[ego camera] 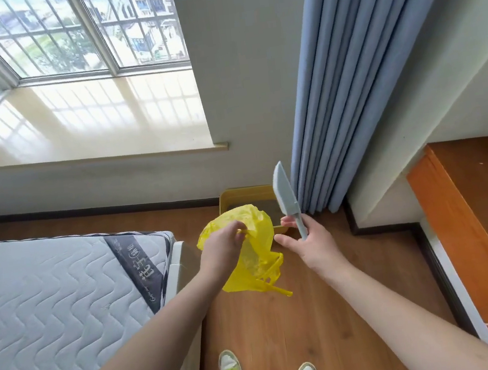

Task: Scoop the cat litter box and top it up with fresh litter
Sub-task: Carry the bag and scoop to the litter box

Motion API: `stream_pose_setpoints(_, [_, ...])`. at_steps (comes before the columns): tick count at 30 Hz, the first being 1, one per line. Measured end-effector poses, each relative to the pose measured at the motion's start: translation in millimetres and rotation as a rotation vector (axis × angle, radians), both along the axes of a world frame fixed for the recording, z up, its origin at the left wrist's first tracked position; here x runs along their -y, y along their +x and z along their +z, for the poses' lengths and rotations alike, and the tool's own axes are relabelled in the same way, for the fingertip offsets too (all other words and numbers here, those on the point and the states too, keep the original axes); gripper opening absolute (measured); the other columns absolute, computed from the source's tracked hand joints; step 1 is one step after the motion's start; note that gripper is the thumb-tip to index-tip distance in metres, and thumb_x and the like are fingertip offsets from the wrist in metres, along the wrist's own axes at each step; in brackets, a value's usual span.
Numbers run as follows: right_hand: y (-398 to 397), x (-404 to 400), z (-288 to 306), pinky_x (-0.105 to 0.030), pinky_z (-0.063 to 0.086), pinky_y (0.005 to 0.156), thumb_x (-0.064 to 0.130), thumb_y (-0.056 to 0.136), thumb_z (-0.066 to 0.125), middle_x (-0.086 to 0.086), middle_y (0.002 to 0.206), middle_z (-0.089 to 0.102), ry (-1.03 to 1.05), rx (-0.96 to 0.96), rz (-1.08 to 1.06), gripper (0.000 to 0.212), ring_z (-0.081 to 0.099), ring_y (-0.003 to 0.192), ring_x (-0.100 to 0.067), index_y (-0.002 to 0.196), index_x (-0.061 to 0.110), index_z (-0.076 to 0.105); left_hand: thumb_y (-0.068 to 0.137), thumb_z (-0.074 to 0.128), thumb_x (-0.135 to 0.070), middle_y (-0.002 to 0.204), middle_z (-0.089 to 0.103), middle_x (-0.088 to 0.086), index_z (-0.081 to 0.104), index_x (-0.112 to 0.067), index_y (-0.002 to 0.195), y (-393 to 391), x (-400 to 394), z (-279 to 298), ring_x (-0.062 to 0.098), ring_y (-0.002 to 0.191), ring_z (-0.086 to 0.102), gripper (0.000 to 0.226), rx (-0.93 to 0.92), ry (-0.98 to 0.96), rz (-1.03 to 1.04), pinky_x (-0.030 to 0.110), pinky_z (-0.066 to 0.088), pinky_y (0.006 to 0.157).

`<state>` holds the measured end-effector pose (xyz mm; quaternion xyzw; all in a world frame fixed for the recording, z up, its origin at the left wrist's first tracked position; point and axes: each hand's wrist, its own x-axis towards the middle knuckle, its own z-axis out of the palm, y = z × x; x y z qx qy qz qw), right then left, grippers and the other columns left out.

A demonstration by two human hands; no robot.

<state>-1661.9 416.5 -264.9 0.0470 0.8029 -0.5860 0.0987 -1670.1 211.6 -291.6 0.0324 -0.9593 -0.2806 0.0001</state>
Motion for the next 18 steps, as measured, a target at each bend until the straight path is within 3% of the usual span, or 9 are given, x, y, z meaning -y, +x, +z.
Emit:
stream_pose_setpoints(3, [5.9, 35.5, -11.2, -0.018, 0.045, 0.082, 0.027, 0.071, 0.084, 0.014, 0.108, 0.066, -0.045, 0.112, -0.024, 0.04, 0.06, 0.1, -0.001, 0.106, 0.026, 0.065, 0.094, 0.058, -0.036, 0.091, 0.071, 0.001, 0.066, -0.021, 0.104, -0.7, 4.3, 3.8, 0.022, 0.088, 0.064, 0.019, -0.019, 0.041, 0.055, 0.03, 0.04, 0.063])
stream_pose_setpoints(6, [9.2, 62.0, -23.2, -0.022, 0.043, 0.076, 0.027, 0.072, 0.084, 0.012, 0.102, 0.066, 0.024, 0.171, -0.088, 0.039, 0.06, 0.093, -0.007, 0.106, 0.025, 0.065, 0.094, 0.057, -0.041, 0.087, 0.068, -0.002, 0.064, -0.021, 0.095, -2.0, 12.9, 7.0, 0.019, 0.083, 0.061, 0.021, -0.01, 0.1, 0.121, 0.028, 0.037, 0.062])
stream_pose_setpoints(9, [4.7, 79.3, -29.3, -0.029, 0.044, 0.069, 0.029, 0.078, 0.078, 0.001, 0.091, 0.069, 0.184, 0.175, -0.147, 0.025, 0.062, 0.086, -0.02, 0.098, 0.019, 0.068, 0.095, 0.054, -0.039, 0.084, 0.065, -0.002, 0.058, -0.019, 0.088, -4.8, 24.1, 7.7, 0.022, 0.08, 0.059, 0.022, -0.014, 0.121, 0.051, 0.033, 0.042, 0.063])
stream_pose_setpoints(11, [0.5, 85.4, -27.7, -0.034, 0.045, 0.067, 0.032, 0.084, 0.071, -0.005, 0.081, 0.068, 0.247, 0.147, -0.191, 0.017, 0.061, 0.079, -0.026, 0.088, 0.016, 0.067, 0.097, 0.05, -0.038, 0.079, 0.058, -0.001, 0.05, -0.016, 0.084, -7.8, 32.5, 6.6, 0.025, 0.078, 0.055, 0.026, -0.008, 0.115, 0.009, 0.034, 0.036, 0.06])
stream_pose_setpoints(15, [-5.9, 87.5, -16.5, -0.029, 0.04, 0.062, 0.031, 0.089, 0.063, 0.002, 0.075, 0.064, 0.298, 0.001, -0.232, 0.013, 0.058, 0.073, -0.021, 0.084, 0.019, 0.061, 0.095, 0.052, -0.043, 0.087, 0.058, 0.001, 0.045, -0.017, 0.087, -11.5, 58.0, 0.1, 0.026, 0.081, 0.055, 0.028, -0.069, -0.11, -0.187, 0.035, 0.034, 0.064])
stream_pose_setpoints(18, [-11.4, 83.4, -7.1, -0.027, 0.035, 0.055, 0.029, 0.086, 0.066, 0.009, 0.068, 0.056, 0.383, -0.048, -0.195, 0.013, 0.052, 0.067, -0.013, 0.081, 0.025, 0.056, 0.09, 0.058, -0.027, 0.093, 0.059, -0.001, 0.052, -0.018, 0.095, -17.2, 80.8, -10.3, 0.025, 0.089, 0.058, 0.012, -0.087, -0.233, -0.285, 0.037, 0.042, 0.075])
